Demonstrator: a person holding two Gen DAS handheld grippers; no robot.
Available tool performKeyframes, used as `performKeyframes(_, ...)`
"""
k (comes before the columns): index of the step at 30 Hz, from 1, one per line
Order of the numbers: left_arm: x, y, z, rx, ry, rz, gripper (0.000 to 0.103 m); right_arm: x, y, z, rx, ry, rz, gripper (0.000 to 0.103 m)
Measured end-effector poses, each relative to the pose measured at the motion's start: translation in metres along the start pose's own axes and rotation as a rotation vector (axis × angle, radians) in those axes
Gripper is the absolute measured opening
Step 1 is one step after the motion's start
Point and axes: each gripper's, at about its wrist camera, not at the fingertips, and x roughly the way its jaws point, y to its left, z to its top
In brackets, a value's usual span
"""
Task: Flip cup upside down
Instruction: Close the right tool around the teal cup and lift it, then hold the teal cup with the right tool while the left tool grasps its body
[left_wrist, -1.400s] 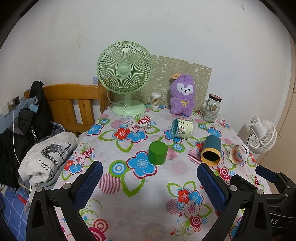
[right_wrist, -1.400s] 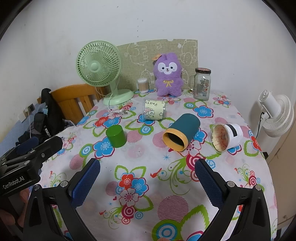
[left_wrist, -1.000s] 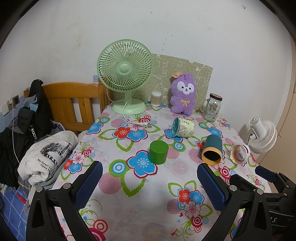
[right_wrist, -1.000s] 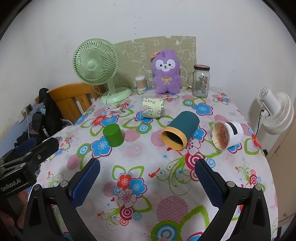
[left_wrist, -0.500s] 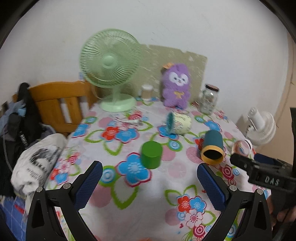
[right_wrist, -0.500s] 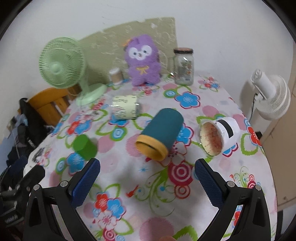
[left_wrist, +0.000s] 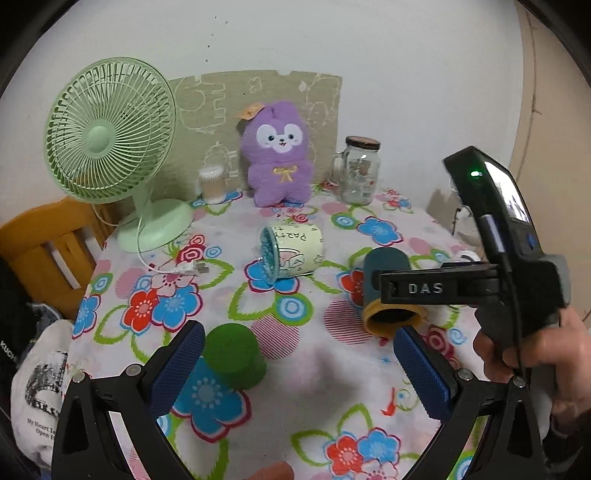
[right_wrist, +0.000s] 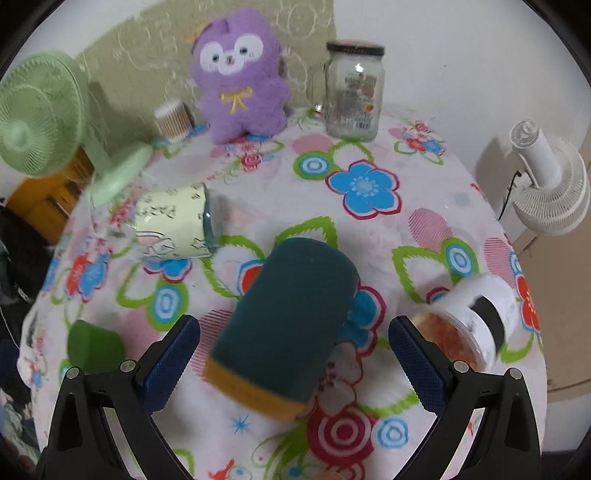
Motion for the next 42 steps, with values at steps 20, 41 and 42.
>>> performKeyframes(20,-0.059,0.018,-0.029,-0.160,-0.057,-0.092,0.103,-0.045,0.033,-0.026,-0.139,0.011,0.248,0.072)
performKeyframes(41,-0.138,0.003,-0.084,-0.156,-0.060,-0.130,0.103,-0.054,0.059,-0.116,-0.234,0.362,0.589,0.082)
performKeyframes(42,-0.134,0.003,-0.085,-0.160,-0.050,-0.129,0.103,-0.056,0.058,-0.115,-0.239,0.345,0.585,0.083)
